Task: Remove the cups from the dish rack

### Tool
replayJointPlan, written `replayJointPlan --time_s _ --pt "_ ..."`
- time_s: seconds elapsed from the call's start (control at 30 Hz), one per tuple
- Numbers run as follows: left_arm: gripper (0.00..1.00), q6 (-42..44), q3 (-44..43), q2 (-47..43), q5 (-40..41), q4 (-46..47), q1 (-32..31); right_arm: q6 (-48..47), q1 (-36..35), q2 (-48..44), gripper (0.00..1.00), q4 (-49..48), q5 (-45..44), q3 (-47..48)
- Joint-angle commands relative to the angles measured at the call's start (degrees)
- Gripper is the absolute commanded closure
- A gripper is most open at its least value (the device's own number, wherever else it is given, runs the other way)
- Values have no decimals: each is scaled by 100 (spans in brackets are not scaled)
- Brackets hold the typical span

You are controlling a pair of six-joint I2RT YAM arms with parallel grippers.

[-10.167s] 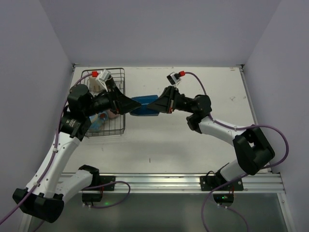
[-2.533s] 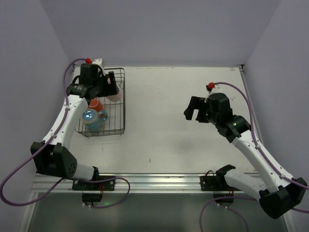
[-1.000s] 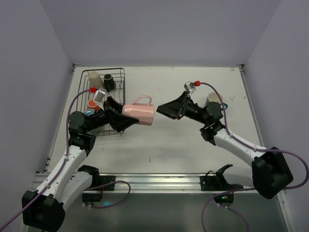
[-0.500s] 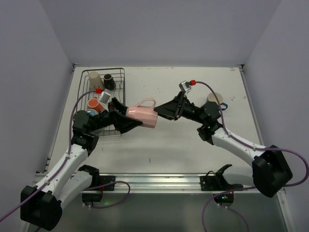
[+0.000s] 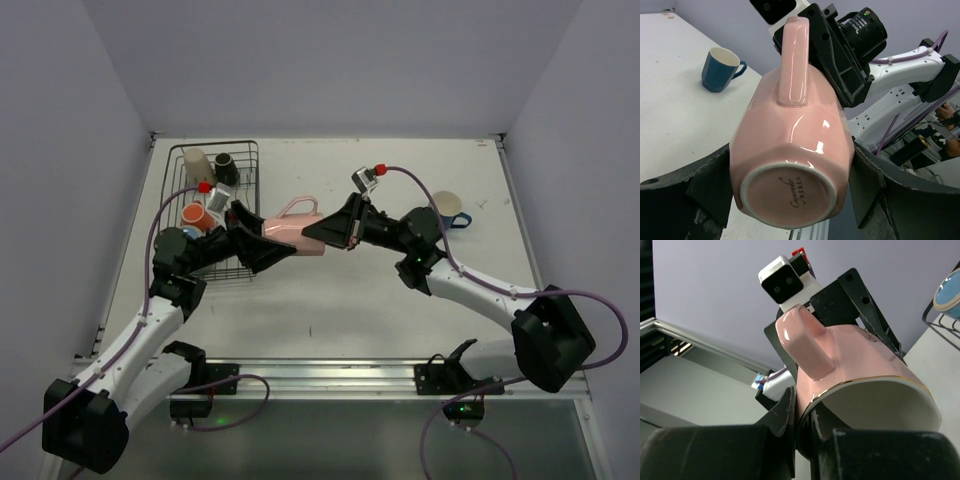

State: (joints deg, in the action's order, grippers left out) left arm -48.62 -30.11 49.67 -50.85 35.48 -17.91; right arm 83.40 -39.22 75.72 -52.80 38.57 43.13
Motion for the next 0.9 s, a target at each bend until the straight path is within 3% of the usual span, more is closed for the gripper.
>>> replayJointPlan --time_s 0.0,0.1,0.17,0.2,0.23,0.27,0.4,0.53,0.6,0.73,0.87 --pt "100 90 -21 16 -48 415 -81 124 -6 65 100 -767 -60 230" --pt "98 90 -13 25 -65 398 -90 81 -6 74 100 -733 -51 248" --pt "78 116 -21 16 -100 354 -90 -85 -6 13 100 -636 -77 222" --pt "58 133 -30 -1 -83 319 -90 -165 -6 -83 100 -418 -86 213" --pt "46 221 -56 -19 -48 162 -90 -270 -6 -145 100 -285 -104 213" --pt "24 265 -109 -97 13 74 -90 -428 -6 -198 100 -188 -121 195" --pt "0 590 -407 -238 233 -620 -90 -640 28 -417 100 84 -86 125" --pt "0 1011 -891 -405 909 -1945 -90 -1131 37 -750 100 962 -252 195" --pt "0 1144 -1189 -537 1681 -2473 -90 -1632 37 -936 100 1541 -402 352" --pt "0 1469 -1690 -625 3079 -4170 -90 -2537 46 -1393 100 3570 -981 730" --pt "0 1487 -2130 -354 4379 -5235 -90 -3636 38 -1736 100 5864 -2611 1432"
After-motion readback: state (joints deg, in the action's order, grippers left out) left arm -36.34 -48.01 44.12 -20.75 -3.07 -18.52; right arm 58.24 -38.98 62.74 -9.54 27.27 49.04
